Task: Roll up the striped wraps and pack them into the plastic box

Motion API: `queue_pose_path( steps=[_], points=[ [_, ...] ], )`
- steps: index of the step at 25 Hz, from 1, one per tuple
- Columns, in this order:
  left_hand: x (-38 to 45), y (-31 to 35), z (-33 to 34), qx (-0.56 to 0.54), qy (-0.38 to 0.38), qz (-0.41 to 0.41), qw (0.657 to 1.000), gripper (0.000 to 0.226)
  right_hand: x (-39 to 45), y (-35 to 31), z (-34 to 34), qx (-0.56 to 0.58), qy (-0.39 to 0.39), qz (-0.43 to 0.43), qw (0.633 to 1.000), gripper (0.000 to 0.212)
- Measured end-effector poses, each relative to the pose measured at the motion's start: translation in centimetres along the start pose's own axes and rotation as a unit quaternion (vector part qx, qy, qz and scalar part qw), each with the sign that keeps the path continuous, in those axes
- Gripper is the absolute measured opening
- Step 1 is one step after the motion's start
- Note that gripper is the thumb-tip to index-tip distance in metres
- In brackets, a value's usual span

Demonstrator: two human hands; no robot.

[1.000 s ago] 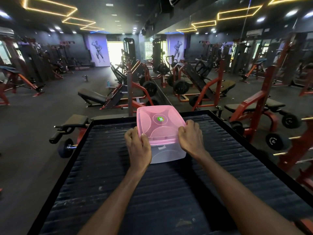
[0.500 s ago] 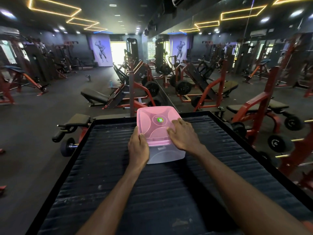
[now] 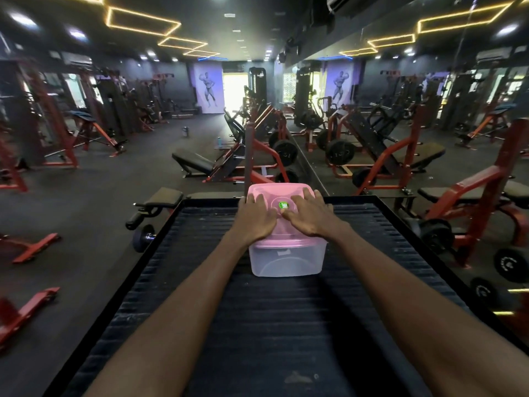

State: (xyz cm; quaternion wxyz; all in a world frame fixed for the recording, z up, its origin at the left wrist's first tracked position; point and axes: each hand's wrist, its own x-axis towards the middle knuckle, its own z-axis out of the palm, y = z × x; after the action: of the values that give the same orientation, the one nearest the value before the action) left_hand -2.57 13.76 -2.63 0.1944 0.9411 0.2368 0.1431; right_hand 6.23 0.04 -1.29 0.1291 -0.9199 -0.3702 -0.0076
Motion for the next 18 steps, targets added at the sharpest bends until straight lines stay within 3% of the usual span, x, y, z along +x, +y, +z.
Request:
queue_pose_path(
  steps=[4, 13, 15, 18],
  points=[
    [0.8, -0.6, 0.9, 0.055, -0.042, -0.014, 0.997, 0.063, 0.5, 0.3, 1.1, -0.018, -0.027, -0.002, 0.999, 0.069],
    [0.4, -0.5, 0.7, -0.039, -0.016, -0.011, 0.999, 0.051, 0.3, 0.5, 0.9, 0.002, -0.03, -0.01, 1.0, 0.063],
    [-0.3, -0.4, 0.6, -0.033, 0.017, -0.008, 0.999, 0.048, -0.2, 0.3, 0.8, 0.017, 0.011, -0.009, 1.0, 0.055],
    [-0.9, 0.1, 0.2, -0.023, 0.11, 0.012, 0.994, 0.045, -0.6, -0.3, -0.5, 0.047, 0.141, -0.026, 0.989, 0.043]
  ],
)
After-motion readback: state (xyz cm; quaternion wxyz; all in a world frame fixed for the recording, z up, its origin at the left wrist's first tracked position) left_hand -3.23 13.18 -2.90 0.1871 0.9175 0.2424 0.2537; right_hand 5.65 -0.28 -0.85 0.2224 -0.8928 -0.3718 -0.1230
